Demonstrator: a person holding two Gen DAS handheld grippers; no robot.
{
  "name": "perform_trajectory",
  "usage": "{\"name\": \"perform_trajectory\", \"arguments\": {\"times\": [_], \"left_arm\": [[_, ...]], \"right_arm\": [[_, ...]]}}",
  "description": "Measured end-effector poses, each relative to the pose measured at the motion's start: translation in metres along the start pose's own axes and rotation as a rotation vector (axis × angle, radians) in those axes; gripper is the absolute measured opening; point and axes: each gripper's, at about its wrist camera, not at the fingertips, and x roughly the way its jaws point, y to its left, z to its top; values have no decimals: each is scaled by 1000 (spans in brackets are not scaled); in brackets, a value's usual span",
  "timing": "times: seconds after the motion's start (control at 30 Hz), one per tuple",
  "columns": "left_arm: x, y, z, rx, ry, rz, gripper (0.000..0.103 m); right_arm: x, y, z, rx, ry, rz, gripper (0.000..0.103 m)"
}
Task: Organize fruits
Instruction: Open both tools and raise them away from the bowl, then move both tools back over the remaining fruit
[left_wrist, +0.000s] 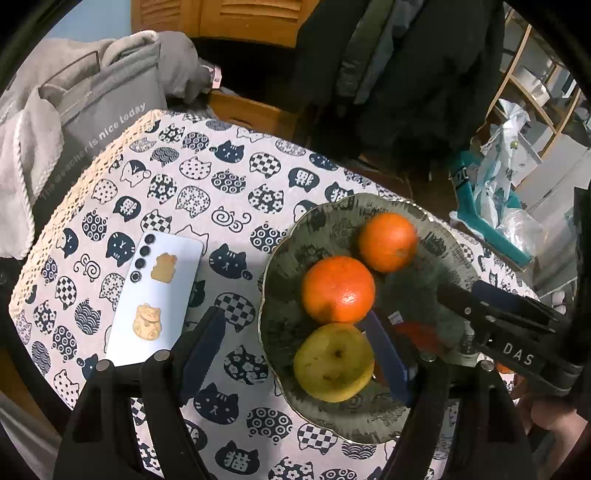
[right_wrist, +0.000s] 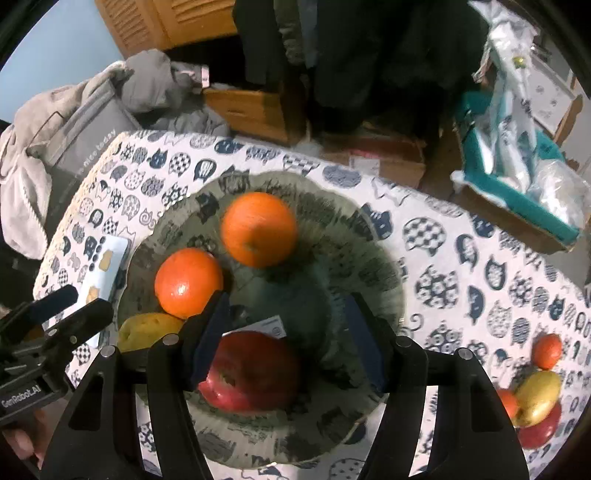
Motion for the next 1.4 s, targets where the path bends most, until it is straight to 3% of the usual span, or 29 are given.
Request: {"name": "perform_trajectory", "arguments": {"times": [0.5, 0.9, 1.13, 1.4], "left_arm": [[-47, -29, 4, 77, -99, -19, 80], [-98, -56, -1, 143, -201, -38, 87], [-127, -74, -7, 186, -260, -43, 89], [-153, -95, -14, 236, -322, -50, 95]], "right_arm": [[-81, -10, -2, -16, -171, -102, 66], [-154, -12, -17, -45, -306, -148, 67], [-190, -18, -32, -37, -363, -166, 71], [-229, -28, -50, -33, -436, -202, 84]]}}
